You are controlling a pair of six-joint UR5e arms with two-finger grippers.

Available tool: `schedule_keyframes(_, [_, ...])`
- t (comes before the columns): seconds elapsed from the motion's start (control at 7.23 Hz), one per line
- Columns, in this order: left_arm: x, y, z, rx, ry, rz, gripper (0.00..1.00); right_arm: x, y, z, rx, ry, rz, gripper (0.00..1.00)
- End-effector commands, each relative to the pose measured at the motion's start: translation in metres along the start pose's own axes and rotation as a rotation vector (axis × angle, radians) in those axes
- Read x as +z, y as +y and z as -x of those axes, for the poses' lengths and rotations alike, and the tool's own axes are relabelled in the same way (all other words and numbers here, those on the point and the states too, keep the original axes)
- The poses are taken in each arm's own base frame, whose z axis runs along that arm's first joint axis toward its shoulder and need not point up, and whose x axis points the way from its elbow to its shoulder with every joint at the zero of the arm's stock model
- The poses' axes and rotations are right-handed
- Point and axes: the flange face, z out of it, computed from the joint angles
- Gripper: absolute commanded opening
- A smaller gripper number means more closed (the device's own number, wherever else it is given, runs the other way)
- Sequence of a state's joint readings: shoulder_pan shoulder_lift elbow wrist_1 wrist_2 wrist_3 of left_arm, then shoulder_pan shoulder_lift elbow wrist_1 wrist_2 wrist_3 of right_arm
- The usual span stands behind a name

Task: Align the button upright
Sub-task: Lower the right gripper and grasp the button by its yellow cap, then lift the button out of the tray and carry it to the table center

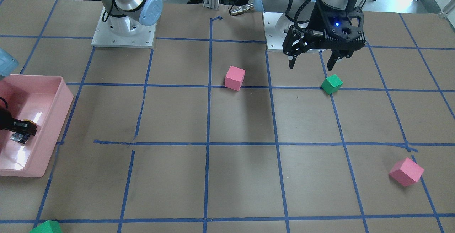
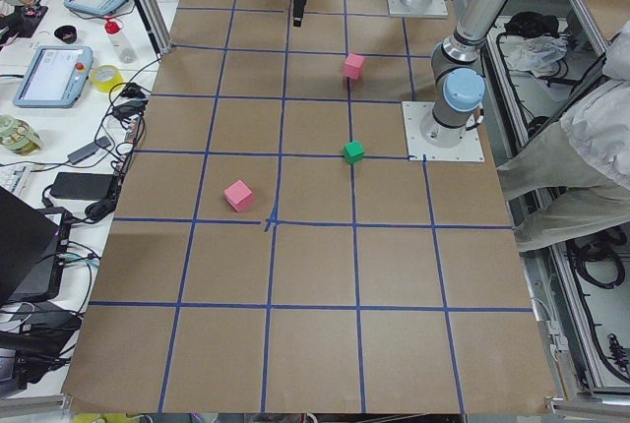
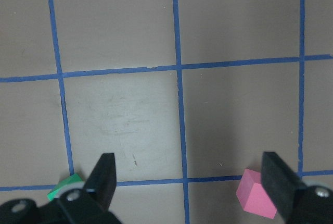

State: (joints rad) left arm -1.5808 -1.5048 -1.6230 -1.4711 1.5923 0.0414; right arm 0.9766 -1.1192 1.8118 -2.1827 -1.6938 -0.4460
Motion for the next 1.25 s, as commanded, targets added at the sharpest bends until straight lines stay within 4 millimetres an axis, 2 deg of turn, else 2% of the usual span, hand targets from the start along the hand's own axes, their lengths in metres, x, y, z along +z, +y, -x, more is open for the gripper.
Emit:
schedule_keyframes(0.0, [0.000, 0.000, 0.000, -0.001, 0.000, 0.000, 1.00, 0.000, 0.001, 0.000, -0.024, -0.001, 0.004, 0.00])
schedule_keyframes(0.28, [0.000, 0.000, 0.000, -0.001, 0.000, 0.001, 1.00, -0.025, -0.003, -0.006, -0.045, 0.025, -0.032, 0.00])
schedule_keyframes(0.42, [0.000, 0.000, 0.000, -0.001, 0.000, 0.002, 1.00, -0.054, -0.001, -0.009, -0.051, 0.043, -0.077, 0.00])
schedule_keyframes(0.83, [0.000, 0.000, 0.000, -0.001, 0.000, 0.002, 1.00, -0.108, -0.005, -0.006, -0.068, 0.024, -0.095, 0.00])
schedule_keyframes(0.97, [0.000, 0.000, 0.000, -0.001, 0.000, 0.002, 1.00, -0.129, -0.003, 0.006, -0.083, 0.005, -0.104, 0.00])
schedule_keyframes(1.11, [0.000, 0.000, 0.000, -0.001, 0.000, 0.002, 1.00, -0.153, 0.001, 0.030, -0.115, 0.022, -0.118, 0.00])
